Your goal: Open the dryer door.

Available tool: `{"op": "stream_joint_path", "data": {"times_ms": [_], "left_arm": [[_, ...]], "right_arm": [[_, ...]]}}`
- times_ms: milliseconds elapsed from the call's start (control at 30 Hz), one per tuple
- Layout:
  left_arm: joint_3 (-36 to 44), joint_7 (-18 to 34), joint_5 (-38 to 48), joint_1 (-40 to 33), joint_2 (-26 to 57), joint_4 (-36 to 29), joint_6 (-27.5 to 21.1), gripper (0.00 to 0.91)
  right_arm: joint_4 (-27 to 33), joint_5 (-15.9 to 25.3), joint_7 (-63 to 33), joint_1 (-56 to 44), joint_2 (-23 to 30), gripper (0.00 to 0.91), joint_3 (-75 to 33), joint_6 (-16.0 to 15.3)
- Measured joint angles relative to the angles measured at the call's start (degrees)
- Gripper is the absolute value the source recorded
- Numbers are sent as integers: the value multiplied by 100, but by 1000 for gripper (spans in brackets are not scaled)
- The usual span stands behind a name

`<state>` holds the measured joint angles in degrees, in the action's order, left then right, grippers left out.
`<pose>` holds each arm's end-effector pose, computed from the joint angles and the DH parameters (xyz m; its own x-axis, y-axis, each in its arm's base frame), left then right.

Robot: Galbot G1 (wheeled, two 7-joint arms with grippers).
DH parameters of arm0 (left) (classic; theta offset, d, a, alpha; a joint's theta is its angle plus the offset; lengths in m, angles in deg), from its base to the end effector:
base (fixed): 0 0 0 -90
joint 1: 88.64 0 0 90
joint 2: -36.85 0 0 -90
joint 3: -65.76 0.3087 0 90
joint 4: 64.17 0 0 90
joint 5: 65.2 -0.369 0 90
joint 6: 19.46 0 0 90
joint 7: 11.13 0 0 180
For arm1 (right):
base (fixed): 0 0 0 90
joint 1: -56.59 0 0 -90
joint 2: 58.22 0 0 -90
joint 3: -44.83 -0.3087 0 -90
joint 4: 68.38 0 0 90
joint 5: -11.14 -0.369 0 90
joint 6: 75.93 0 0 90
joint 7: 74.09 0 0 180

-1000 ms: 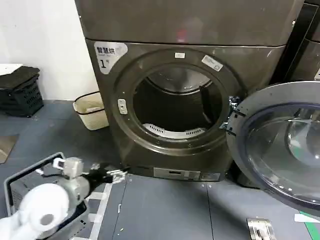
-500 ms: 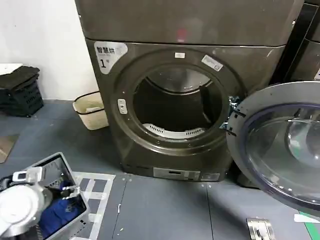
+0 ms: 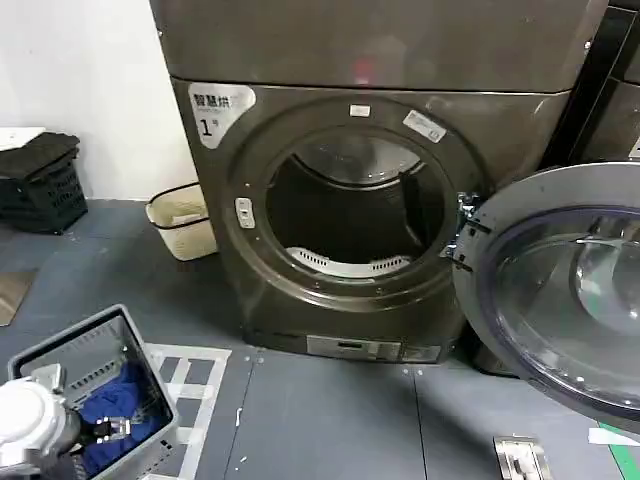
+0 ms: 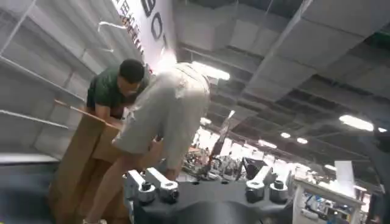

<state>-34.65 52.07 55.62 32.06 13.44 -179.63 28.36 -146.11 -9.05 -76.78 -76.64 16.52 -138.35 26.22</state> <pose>0.2795 0.1616 -0.1711 -0.2233 -0.1350 0.9654 -0.3761 0.9256 0.0425 -0.2055 -0.4492 -0.1894 -0.0324 0.9580 -0.2848 0.9278 -0.0772 -0.3650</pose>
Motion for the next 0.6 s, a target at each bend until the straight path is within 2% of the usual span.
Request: {"op": "stream_joint_path", "data": {"times_ms": [600], "left_arm": [[-234, 51, 173, 140, 38, 149, -1, 907]], "right_arm": [[67, -19, 3, 57, -3, 907, 66, 107]]}}
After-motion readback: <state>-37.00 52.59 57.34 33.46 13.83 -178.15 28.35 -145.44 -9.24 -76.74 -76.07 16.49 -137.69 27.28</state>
